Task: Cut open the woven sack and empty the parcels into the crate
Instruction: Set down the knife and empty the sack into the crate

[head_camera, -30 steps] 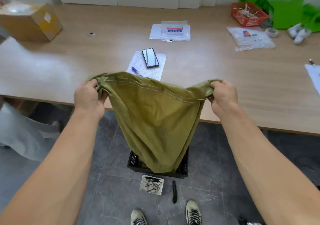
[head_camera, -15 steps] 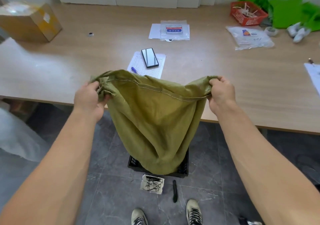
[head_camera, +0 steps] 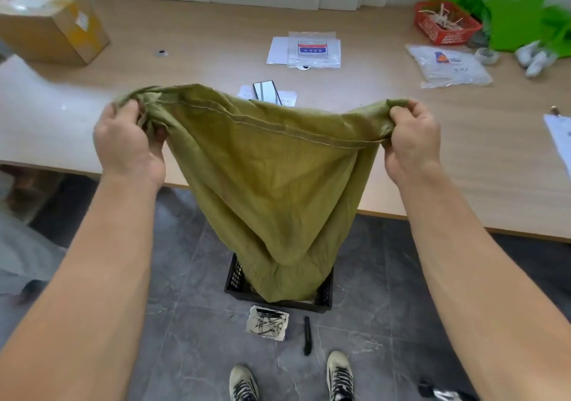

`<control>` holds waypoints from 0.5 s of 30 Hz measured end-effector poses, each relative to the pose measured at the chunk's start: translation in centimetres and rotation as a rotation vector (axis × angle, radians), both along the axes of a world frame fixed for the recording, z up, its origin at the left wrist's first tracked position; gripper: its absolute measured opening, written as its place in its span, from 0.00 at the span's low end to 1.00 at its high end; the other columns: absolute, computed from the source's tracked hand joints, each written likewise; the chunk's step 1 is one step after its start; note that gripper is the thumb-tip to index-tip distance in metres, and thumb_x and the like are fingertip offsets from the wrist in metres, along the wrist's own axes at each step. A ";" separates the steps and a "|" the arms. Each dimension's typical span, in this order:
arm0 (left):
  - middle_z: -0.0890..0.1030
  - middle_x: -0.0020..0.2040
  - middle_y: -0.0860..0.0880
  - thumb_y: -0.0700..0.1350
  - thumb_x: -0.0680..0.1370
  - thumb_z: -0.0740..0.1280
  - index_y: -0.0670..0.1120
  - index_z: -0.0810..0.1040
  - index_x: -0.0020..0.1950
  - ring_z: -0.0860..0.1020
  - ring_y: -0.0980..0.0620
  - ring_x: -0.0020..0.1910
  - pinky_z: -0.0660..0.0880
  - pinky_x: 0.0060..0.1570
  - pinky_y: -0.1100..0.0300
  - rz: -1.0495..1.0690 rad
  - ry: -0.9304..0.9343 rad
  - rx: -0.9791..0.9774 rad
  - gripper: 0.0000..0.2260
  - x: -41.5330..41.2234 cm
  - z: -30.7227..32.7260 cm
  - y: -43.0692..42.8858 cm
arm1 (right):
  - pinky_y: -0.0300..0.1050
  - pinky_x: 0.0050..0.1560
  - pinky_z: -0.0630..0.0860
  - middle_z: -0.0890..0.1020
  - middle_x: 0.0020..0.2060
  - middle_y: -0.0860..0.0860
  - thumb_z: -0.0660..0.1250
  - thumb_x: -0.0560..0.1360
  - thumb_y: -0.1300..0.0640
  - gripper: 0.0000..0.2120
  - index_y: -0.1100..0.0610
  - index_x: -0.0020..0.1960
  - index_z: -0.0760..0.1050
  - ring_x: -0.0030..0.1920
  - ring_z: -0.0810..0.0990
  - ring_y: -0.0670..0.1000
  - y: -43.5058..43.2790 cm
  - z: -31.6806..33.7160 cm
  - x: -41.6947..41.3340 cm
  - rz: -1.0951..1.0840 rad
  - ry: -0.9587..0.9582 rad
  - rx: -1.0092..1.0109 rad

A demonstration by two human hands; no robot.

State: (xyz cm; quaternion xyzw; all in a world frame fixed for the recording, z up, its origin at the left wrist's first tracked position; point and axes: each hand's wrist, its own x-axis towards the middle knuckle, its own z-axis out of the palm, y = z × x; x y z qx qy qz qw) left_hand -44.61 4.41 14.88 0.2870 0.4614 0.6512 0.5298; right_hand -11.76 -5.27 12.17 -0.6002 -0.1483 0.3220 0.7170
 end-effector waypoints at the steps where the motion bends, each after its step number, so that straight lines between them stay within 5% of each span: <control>1: 0.81 0.44 0.46 0.37 0.80 0.58 0.47 0.77 0.45 0.80 0.48 0.44 0.77 0.41 0.59 -0.036 0.044 -0.033 0.11 0.2 -0.1 -0.2 | 0.45 0.43 0.76 0.78 0.38 0.52 0.59 0.79 0.68 0.13 0.54 0.43 0.76 0.41 0.77 0.50 0.1 -0.2 0.0 0.007 -0.011 -0.031; 4: 0.80 0.42 0.46 0.36 0.80 0.59 0.47 0.76 0.44 0.79 0.49 0.42 0.78 0.39 0.59 -0.087 0.117 -0.125 0.10 0.5 -0.4 -0.6 | 0.46 0.43 0.77 0.78 0.40 0.54 0.58 0.79 0.68 0.12 0.55 0.44 0.75 0.44 0.77 0.53 -0.2 -0.8 -0.3 0.063 0.024 -0.145; 9: 0.82 0.48 0.46 0.39 0.81 0.58 0.46 0.78 0.50 0.82 0.49 0.46 0.80 0.44 0.59 -0.067 0.032 0.001 0.09 0.5 1.1 -0.1 | 0.44 0.41 0.76 0.78 0.39 0.53 0.58 0.79 0.68 0.12 0.55 0.44 0.75 0.40 0.77 0.50 -0.1 0.7 -0.7 0.082 -0.023 -0.015; 12: 0.80 0.44 0.47 0.38 0.81 0.59 0.46 0.76 0.49 0.80 0.50 0.43 0.78 0.34 0.63 -0.158 0.186 -0.186 0.08 1.1 -1.3 -0.6 | 0.48 0.45 0.76 0.78 0.40 0.54 0.57 0.79 0.69 0.13 0.55 0.43 0.75 0.45 0.77 0.55 -0.4 -0.9 -1.6 0.116 -0.041 -0.146; 15: 0.80 0.42 0.46 0.37 0.79 0.60 0.45 0.77 0.47 0.79 0.49 0.44 0.77 0.37 0.62 0.005 0.072 -0.124 0.07 0.6 -0.1 -0.8 | 0.46 0.42 0.76 0.78 0.38 0.53 0.59 0.79 0.68 0.13 0.56 0.42 0.75 0.41 0.77 0.51 -0.7 0.4 -1.5 0.072 -0.001 -0.052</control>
